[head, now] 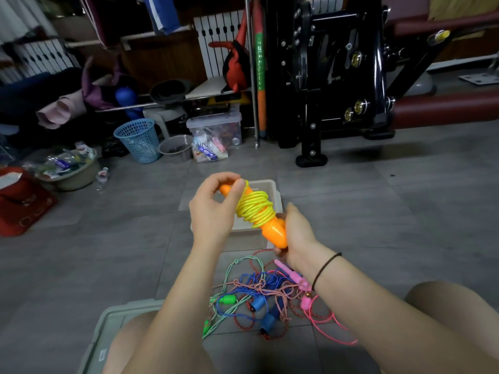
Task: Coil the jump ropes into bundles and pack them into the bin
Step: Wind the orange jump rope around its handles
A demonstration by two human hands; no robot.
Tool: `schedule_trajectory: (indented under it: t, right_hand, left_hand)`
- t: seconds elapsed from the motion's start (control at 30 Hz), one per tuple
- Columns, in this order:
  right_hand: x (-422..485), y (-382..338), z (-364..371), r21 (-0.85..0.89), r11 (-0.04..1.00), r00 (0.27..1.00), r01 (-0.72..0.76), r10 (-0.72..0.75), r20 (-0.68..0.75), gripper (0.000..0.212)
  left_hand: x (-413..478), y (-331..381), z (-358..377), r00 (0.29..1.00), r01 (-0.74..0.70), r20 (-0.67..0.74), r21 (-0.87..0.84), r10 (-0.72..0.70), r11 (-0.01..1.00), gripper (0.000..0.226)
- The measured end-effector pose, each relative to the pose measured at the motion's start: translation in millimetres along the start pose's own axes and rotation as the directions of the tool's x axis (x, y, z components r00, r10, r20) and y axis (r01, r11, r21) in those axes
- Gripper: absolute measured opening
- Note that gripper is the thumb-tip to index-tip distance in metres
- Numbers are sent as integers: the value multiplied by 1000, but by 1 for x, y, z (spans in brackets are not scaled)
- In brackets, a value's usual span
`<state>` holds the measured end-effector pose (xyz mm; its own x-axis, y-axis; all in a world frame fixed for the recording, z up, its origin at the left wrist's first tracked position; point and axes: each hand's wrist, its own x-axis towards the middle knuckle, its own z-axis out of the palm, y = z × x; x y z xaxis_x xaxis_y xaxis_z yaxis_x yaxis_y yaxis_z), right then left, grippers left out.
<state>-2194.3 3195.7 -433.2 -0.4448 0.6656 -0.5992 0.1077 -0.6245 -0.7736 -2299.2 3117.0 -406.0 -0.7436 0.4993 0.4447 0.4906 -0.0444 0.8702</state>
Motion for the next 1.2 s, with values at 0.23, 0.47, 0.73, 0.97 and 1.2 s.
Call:
schedule_trajectory:
  t: [0.23, 0.47, 0.73, 0.97, 1.2]
  right_hand:
    - [9, -19, -33, -273, 909, 915, 315, -367, -168, 51]
    - [-9, -24, -53, -442, 785, 797, 435, -564, -216, 56]
    - [-18, -17, -45, -440, 751, 789, 492, -598, -138, 48]
    - [-21, -33, -40, -468, 630, 680, 620, -729, -81, 44]
    - [-21, -24, -36, -601, 523, 638, 604, -770, -29, 40]
  left_hand:
    - [-2, 0, -18, 961, 27, 273, 88, -50, 996, 26]
    - [-22, -7, -3, 912, 179, 381, -32, -154, 983, 23]
    - [-32, -1, -9, 931, 142, 347, -53, -115, 988, 17]
    - [-20, 4, -11, 933, 246, 313, -193, -178, 950, 29]
    - [-29, -10, -5, 975, 94, 195, 62, -105, 994, 38]
